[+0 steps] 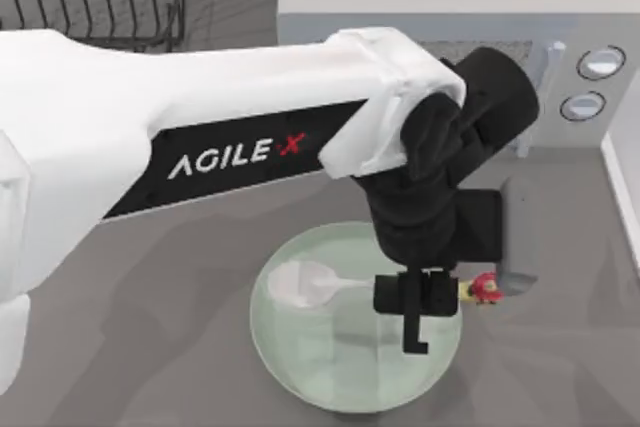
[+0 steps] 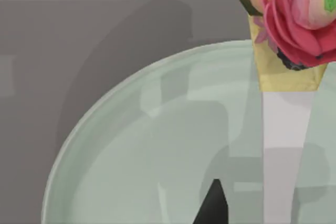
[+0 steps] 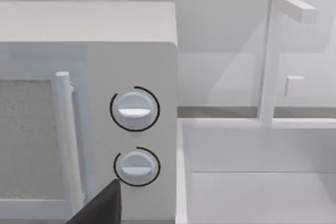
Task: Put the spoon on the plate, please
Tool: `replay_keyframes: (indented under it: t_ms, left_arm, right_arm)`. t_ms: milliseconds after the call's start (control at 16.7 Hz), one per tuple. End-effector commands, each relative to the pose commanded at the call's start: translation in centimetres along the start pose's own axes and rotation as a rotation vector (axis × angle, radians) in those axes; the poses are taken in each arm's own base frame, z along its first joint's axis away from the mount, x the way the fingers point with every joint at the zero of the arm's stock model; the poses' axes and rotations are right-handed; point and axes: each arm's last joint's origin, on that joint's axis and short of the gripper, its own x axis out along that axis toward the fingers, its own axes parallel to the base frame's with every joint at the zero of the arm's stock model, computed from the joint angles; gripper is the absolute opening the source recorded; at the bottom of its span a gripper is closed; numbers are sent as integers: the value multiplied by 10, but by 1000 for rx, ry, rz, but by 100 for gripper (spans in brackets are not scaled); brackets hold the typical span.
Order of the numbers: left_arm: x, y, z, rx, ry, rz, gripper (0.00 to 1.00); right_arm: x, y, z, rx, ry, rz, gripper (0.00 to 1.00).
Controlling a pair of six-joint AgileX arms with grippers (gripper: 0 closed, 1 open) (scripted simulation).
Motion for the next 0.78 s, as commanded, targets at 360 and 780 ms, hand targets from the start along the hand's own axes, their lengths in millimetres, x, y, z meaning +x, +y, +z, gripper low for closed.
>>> replay_keyframes:
  t_ms: [360,780]
  left_arm:
    - [22,10,-20,-83,92,-25,0]
    - [44,9,-30,-109,149,-75,0]
  right_arm:
    - [0,0,0,0,0,0,100]
    - [0,0,0,0,0,0,100]
